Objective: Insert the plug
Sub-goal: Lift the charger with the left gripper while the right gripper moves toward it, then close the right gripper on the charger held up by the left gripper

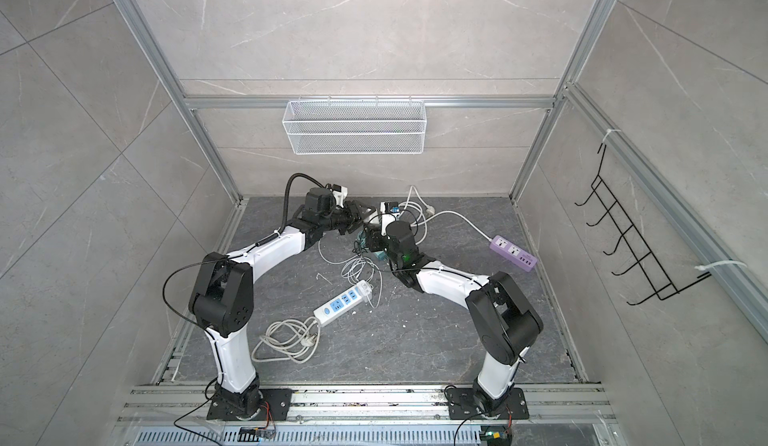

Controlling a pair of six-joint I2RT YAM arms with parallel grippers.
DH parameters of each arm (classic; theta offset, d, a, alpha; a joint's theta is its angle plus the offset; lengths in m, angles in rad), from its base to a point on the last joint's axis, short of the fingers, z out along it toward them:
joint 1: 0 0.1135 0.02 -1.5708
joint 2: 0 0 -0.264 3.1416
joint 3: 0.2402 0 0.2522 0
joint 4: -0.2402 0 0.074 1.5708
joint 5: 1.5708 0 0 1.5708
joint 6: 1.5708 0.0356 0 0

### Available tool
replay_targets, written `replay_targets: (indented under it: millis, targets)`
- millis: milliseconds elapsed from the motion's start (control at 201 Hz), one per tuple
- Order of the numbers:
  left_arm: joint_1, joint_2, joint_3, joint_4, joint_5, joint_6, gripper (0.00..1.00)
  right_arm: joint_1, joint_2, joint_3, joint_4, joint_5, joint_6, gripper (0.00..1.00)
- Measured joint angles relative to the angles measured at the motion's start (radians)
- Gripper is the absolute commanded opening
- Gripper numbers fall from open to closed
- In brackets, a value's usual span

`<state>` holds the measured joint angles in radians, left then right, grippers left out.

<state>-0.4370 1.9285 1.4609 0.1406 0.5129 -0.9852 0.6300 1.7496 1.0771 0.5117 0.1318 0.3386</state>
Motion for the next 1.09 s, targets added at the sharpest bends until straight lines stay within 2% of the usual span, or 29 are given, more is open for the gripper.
replay_targets:
  millis: [114,179,299,338,428,537,597,617,642,816,951,1015,1095]
  targets:
    - [0.004,0.000,-0.013,0.020,0.013,-0.016,0.35,0.000,0.030,0.039,-0.006,-0.004,-0.010,0.43]
    - [0.005,0.000,-0.013,0.022,0.015,-0.019,0.35,0.000,0.043,0.050,-0.006,-0.003,-0.011,0.33]
    - [0.016,0.000,-0.013,0.031,0.019,-0.017,0.47,-0.006,0.063,0.075,-0.010,-0.013,0.019,0.18]
    - [0.018,0.000,-0.013,0.032,0.020,-0.014,0.52,-0.006,0.065,0.084,-0.020,-0.016,0.020,0.16]
    - [0.019,-0.003,-0.013,0.030,0.018,0.003,0.57,-0.008,0.065,0.093,-0.037,-0.027,0.021,0.11]
    - [0.019,-0.008,-0.014,0.019,0.014,0.037,0.82,-0.009,0.065,0.116,-0.084,-0.052,0.012,0.09]
    - [0.016,-0.013,-0.014,0.018,0.015,0.067,0.91,-0.007,0.065,0.130,-0.116,-0.077,-0.001,0.09]
    - [0.016,-0.016,-0.014,0.014,0.012,0.081,0.99,-0.006,0.065,0.135,-0.129,-0.083,-0.006,0.09]
    - [0.016,-0.019,-0.015,0.011,0.012,0.098,1.00,-0.006,0.065,0.142,-0.146,-0.093,-0.016,0.09]
    - [0.027,-0.079,-0.039,-0.056,-0.018,0.302,1.00,-0.029,0.058,0.195,-0.274,-0.184,-0.090,0.09]
    - [0.034,-0.179,-0.090,-0.087,-0.121,0.539,1.00,-0.069,0.039,0.232,-0.472,-0.238,-0.172,0.09]
    - [0.034,-0.241,-0.146,-0.066,-0.174,0.665,1.00,-0.089,0.024,0.243,-0.564,-0.259,-0.198,0.09]
    - [0.038,-0.324,-0.275,0.043,-0.198,0.838,1.00,-0.119,0.003,0.261,-0.682,-0.292,-0.216,0.10]
